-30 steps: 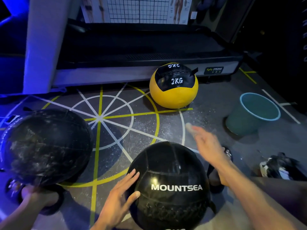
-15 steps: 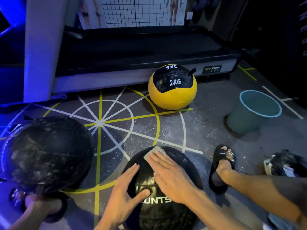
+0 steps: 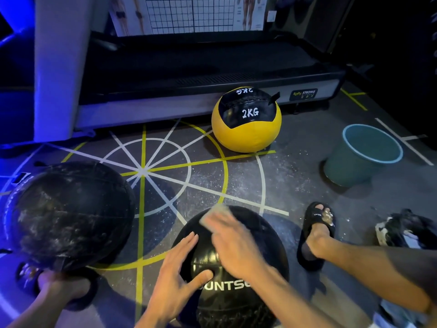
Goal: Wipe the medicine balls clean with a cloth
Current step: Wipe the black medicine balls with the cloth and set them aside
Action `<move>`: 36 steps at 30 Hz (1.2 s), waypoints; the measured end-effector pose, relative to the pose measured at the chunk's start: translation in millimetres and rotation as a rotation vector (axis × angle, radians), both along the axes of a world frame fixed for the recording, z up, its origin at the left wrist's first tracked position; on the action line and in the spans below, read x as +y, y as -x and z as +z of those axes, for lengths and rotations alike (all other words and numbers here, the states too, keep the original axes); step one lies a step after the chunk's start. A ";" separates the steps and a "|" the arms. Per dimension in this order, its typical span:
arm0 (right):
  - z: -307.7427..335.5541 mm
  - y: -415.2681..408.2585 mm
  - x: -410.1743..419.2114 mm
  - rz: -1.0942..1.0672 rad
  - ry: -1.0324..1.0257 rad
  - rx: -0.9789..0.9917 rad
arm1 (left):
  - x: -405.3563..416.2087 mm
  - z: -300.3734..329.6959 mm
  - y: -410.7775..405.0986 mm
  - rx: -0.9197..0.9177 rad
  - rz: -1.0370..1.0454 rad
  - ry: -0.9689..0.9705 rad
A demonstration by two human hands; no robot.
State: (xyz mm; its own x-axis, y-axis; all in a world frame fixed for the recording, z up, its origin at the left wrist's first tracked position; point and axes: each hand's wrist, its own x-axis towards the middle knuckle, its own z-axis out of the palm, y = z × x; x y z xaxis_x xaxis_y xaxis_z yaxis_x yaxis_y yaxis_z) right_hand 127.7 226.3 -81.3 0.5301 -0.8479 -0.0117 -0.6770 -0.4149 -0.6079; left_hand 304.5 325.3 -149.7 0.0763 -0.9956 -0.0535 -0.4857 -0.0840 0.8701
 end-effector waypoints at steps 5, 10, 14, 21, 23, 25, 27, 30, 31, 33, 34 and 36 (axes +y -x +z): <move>-15.7 34.1 1.0 -0.094 -0.054 -0.024 | -3.3 -0.5 -4.7 0.005 0.005 -0.015; -33.6 88.8 -5.3 -0.570 -0.233 -0.125 | -4.1 -0.9 1.3 0.019 0.020 -0.023; -11.5 47.9 27.7 -0.382 -0.124 -0.105 | -3.2 -0.4 1.5 0.049 0.032 -0.022; -37.2 104.7 12.0 -0.577 -0.240 -0.031 | 2.8 0.2 -6.8 0.084 0.041 -0.027; -35.0 89.2 16.2 -0.640 -0.250 -0.051 | 3.3 0.1 -2.0 0.104 0.042 -0.020; -20.1 61.9 20.4 -0.550 -0.178 -0.051 | 4.7 0.7 2.0 0.097 0.038 -0.023; -1.0 37.4 22.9 -0.306 -0.079 -0.023 | 5.5 0.9 1.2 0.081 0.033 -0.009; -3.1 34.5 0.7 -0.092 -0.074 0.083 | 3.5 -0.7 -3.2 0.067 0.030 -0.014; -7.8 41.2 -14.1 -0.161 -0.108 0.121 | 3.6 -0.8 -2.9 0.071 0.028 -0.019; -12.3 52.1 -42.6 -0.379 -0.223 0.168 | 3.6 -0.5 1.0 0.084 0.027 -0.009; -11.8 50.0 -49.8 -0.420 -0.240 0.179 | 3.3 -0.6 4.6 0.086 0.027 0.001; -7.3 23.5 -49.5 -0.311 -0.198 0.203 | 0.5 -1.7 11.6 0.076 0.025 0.024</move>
State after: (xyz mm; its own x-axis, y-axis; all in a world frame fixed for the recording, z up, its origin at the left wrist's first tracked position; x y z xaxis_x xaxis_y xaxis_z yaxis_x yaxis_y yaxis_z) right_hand 104.2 176.8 -88.6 0.2190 -0.9380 -0.2687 -0.8659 -0.0599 -0.4966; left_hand 292.9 325.8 -151.4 0.0980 -0.9945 -0.0366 -0.4159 -0.0743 0.9064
